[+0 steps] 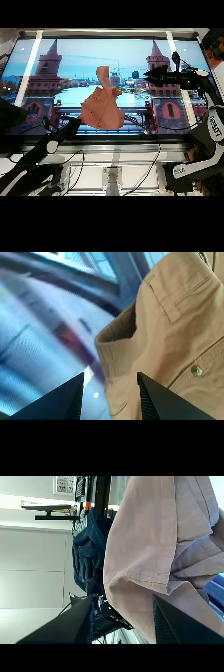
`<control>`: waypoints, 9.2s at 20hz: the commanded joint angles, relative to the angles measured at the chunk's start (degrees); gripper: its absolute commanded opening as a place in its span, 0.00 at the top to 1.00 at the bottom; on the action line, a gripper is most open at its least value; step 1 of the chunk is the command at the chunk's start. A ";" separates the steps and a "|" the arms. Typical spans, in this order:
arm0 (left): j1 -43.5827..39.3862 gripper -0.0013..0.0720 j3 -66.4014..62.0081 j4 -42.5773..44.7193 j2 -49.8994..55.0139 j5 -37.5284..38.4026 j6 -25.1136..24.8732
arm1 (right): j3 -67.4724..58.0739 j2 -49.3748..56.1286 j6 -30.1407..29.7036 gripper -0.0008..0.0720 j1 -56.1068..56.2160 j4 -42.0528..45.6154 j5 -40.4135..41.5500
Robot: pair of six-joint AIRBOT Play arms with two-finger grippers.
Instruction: Fold the clothes and pants, and hang the long-sleeved shirts on hangers.
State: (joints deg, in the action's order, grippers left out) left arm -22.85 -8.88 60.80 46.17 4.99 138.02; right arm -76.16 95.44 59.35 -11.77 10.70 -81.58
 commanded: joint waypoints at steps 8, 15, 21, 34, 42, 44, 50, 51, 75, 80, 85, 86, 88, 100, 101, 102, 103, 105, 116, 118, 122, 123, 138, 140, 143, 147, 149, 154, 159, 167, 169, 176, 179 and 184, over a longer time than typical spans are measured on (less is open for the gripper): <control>-0.33 0.53 -6.91 0.02 12.33 -2.93 0.02 | 0.02 -0.04 0.00 0.44 0.02 0.00 -0.02; -0.39 0.96 -11.52 0.04 15.45 -3.80 0.02 | 0.02 -0.04 0.00 0.44 0.02 0.00 0.11; -0.39 0.96 -14.69 0.09 15.47 -7.63 0.00 | 1.29 -0.44 -0.31 0.98 0.02 1.95 0.28; -1.05 0.96 -15.63 0.66 15.47 -10.97 0.02 | 49.70 -12.02 -4.37 0.56 5.42 -9.31 12.66; -4.31 0.96 -15.67 0.66 15.45 -17.70 0.02 | 50.49 -11.91 8.57 0.56 21.16 -12.74 28.41; -4.31 0.96 -15.67 0.66 15.45 -17.70 0.02 | 50.07 -11.82 10.43 0.56 24.50 -16.13 32.02; -4.31 0.96 -15.67 0.66 15.23 -17.70 0.02 | 48.87 -11.89 18.36 0.56 29.66 -22.86 38.86; -4.31 0.96 -15.67 0.66 14.95 -17.75 0.02 | 48.76 -11.91 19.17 0.56 29.66 -22.95 39.10; -3.43 0.96 -21.27 8.59 8.68 -22.95 -10.60 | 47.41 -33.83 23.54 0.98 30.99 -6.27 57.51; -3.48 0.96 -31.65 10.19 9.16 -19.98 -21.42 | 45.07 -49.13 29.64 0.98 19.32 11.26 64.28; -6.84 0.96 -41.48 14.32 13.70 -21.86 -21.49 | 28.68 -45.99 23.50 0.98 16.46 19.76 56.48; -7.21 0.96 -43.63 14.45 14.64 -23.34 -21.49 | 25.22 -44.98 22.16 0.98 16.44 19.85 56.65; -7.26 0.96 -48.24 14.43 16.63 -25.27 -21.46 | 18.73 -42.60 19.76 0.98 16.46 20.44 56.76; -5.62 0.96 -64.74 13.62 32.79 -30.84 -19.37 | -14.73 -21.75 13.07 0.98 15.08 24.13 68.02; -5.64 0.96 -64.74 13.75 33.55 -29.31 -19.41 | -17.09 -20.31 13.09 0.98 14.62 24.09 65.64; -5.64 0.96 -64.74 14.05 34.36 -29.11 -19.39 | -19.04 -19.04 13.09 0.98 14.49 24.15 63.73; -5.66 0.96 -64.74 14.03 35.01 -29.20 -19.37 | -20.48 -18.01 13.09 0.98 14.49 24.26 63.10; -5.57 0.96 -64.76 13.99 36.20 -29.35 -19.34 | -22.23 -16.37 13.09 0.98 14.49 24.22 63.10; -3.28 0.96 -84.63 14.32 50.60 -27.47 -11.96 | -33.73 -4.52 5.55 0.98 13.88 24.09 66.49; -2.27 0.96 -90.49 17.73 52.19 -18.67 -11.98 | -39.08 -1.33 5.64 0.98 13.68 24.04 63.87; 0.83 0.96 -91.34 18.67 52.15 -8.87 -11.96 | -40.57 1.77 7.10 0.98 12.41 24.09 54.16; 1.62 0.96 -91.32 18.75 52.15 -2.14 -12.04 | -40.30 2.40 7.34 0.98 11.50 24.09 48.33; 2.19 0.96 -53.20 21.94 35.28 16.96 -25.27 | 5.01 -6.99 9.99 0.98 10.03 24.11 18.73; 1.77 0.96 -46.80 21.88 30.56 16.96 -25.38 | 12.13 -10.97 9.94 0.98 10.14 24.11 19.02; 0.57 0.96 -38.64 21.68 24.33 16.96 -25.35 | 22.05 -17.25 9.92 0.98 10.14 24.15 21.11; -2.60 0.96 -30.71 21.66 17.88 17.00 -25.33 | 33.88 -27.23 10.78 0.98 10.12 24.30 23.52; -4.52 0.96 -27.69 21.66 14.78 17.77 -24.15 | 39.04 -33.42 14.23 0.98 10.12 25.88 25.53; -9.18 0.96 -21.38 21.68 6.34 20.15 -19.08 | 45.42 -50.97 30.14 0.98 10.12 42.16 25.07; -16.22 0.97 -18.36 24.09 -0.42 21.64 -13.92 | 45.42 -64.83 38.14 0.98 10.01 49.75 15.34; -17.79 0.97 -21.68 37.88 -0.46 11.47 7.58 | 29.03 -56.61 35.12 0.98 10.03 50.14 17.33; -14.88 0.97 -23.71 38.01 1.64 9.75 8.63 | 21.97 -49.18 31.85 0.98 10.03 50.03 17.62; -6.88 0.96 -26.16 37.97 14.47 -1.64 22.64 | 6.51 -23.06 25.38 0.98 10.05 42.82 22.80; -5.57 0.96 -26.56 37.51 19.34 -7.32 27.71 | 3.34 -16.63 25.00 0.98 10.45 41.66 25.90; -3.43 0.96 -28.48 37.53 23.74 -10.88 30.53 | -2.84 -10.86 24.98 0.98 12.94 41.79 31.30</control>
State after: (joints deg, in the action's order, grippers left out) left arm -27.62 -36.21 98.48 67.29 -2.85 165.84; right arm -75.24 80.60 84.66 -0.05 52.99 -53.39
